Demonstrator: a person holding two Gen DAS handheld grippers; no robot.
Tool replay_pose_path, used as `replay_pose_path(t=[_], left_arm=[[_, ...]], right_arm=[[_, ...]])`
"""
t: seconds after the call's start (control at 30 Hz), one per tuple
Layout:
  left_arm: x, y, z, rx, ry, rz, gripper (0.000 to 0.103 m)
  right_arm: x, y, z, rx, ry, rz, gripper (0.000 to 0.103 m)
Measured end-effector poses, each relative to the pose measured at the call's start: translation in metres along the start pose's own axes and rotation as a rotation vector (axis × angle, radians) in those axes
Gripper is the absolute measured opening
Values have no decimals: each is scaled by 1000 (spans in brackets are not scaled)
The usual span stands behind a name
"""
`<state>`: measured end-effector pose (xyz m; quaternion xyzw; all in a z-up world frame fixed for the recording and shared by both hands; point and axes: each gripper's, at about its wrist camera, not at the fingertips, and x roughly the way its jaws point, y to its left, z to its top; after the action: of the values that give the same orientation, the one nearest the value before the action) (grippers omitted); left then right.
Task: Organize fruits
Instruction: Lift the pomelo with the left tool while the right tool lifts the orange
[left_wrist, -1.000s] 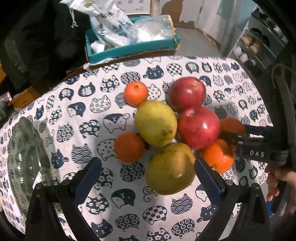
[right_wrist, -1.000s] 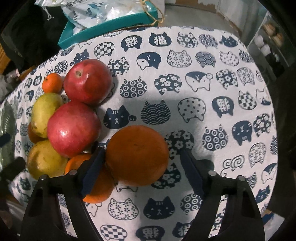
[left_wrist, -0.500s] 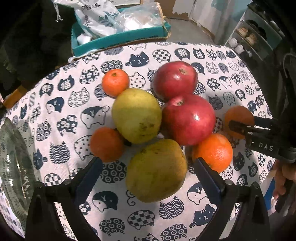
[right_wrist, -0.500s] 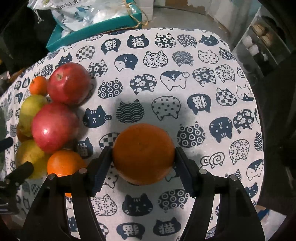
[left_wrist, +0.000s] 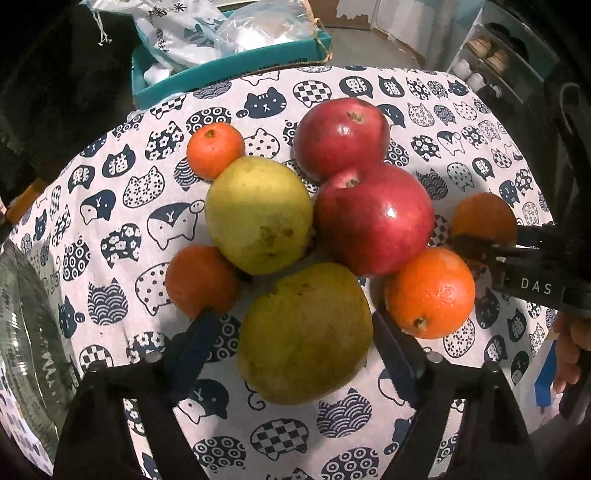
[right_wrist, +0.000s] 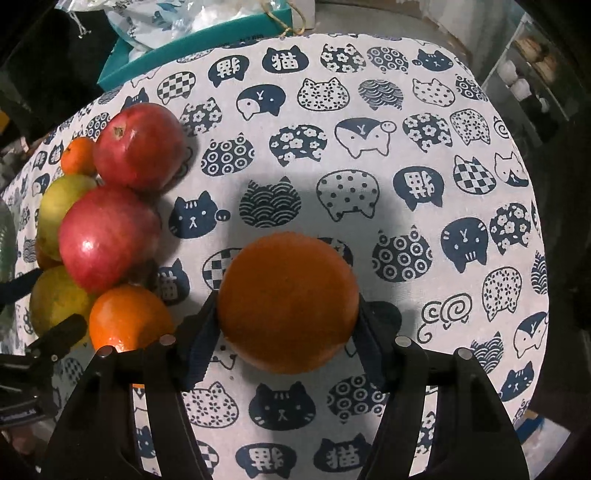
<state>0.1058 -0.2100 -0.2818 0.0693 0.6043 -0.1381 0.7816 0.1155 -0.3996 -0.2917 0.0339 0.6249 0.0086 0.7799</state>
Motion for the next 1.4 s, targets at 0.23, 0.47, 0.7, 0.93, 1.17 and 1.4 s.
replay_pose_path(t=[0.23, 0.47, 0.7, 0.93, 1.17, 1.4], left_arm=[[9, -5, -4, -8, 41, -13, 73], [12, 0, -4, -42, 20, -34, 73], [1, 7, -14, -59, -28, -2, 73], [-26, 21, -21, -80, -84, 9, 73], [-59, 41, -29, -111, -153, 30, 73], [-91, 62, -36, -149, -215, 51, 73]], right_arm=[[-9, 5, -8, -6, -23, -33, 65], [-25, 8, -12, -31, -69, -38, 65], [-44, 20, -19, -75, -137, -45, 65], [-67, 34, -18, -86, -204, -30, 65], [-90, 54, -16, -110, -271, -19, 64], [-116, 75, -16, -141, -332, 0, 64]])
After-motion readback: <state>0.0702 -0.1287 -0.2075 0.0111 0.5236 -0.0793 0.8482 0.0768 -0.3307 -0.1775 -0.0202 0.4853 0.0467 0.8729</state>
